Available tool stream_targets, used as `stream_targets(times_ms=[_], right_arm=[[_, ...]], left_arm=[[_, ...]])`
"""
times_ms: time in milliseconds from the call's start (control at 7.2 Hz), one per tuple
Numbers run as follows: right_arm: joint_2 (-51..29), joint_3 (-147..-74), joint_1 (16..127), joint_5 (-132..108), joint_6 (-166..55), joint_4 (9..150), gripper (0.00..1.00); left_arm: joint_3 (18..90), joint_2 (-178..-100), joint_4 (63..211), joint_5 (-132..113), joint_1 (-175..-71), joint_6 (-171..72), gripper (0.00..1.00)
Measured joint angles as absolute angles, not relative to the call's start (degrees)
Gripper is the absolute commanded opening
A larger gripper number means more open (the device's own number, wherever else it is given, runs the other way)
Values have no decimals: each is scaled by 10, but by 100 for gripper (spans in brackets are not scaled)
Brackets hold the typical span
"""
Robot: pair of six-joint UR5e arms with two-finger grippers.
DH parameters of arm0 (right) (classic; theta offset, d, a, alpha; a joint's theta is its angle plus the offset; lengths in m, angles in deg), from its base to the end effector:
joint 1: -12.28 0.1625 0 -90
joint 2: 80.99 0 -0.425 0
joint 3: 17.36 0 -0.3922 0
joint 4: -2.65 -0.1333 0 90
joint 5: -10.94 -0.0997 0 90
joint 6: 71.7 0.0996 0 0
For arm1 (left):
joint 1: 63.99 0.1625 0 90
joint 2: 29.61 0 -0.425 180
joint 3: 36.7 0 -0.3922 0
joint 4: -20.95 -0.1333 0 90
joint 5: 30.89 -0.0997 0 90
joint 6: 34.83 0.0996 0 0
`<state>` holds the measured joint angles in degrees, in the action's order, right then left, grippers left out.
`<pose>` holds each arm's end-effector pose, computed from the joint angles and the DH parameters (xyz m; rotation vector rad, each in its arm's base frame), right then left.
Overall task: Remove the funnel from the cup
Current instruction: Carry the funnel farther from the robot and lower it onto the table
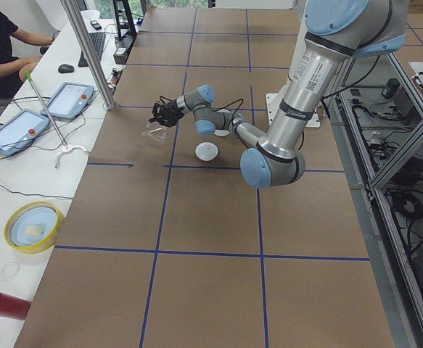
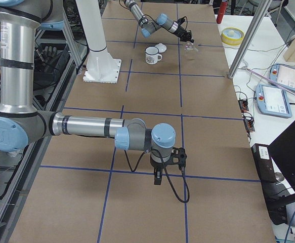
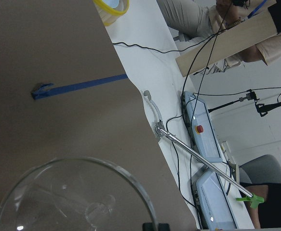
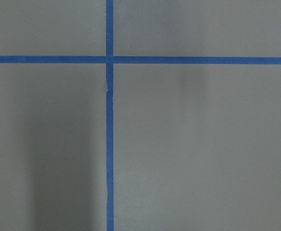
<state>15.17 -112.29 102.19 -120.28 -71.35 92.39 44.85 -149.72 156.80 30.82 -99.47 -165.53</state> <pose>0.0670 -0.4450 0.6701 -0.0190 -0.7193 0.0104 0.4627 -0.5515 0.3268 0.4222 1.2955 -1.4298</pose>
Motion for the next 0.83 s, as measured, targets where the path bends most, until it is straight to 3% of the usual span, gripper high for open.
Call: stream_targets(times_ms=[278,417,556,833], right_arm=[[152,-1123,1022,-1203,-713,924,100],[152,-1123,1022,-1203,-713,924,100],[152,-1123,1022,-1203,-713,924,100],[152,-1123,1022,-1203,-713,924,100]], left_arm=[[431,-1502,1569,301,-985,-1665,0],[426,-1503,1569,299,-985,-1670,16],[424,-1503,1569,298,-985,-1676,99],[423,-1504,1567,297,-989,-1669,100]])
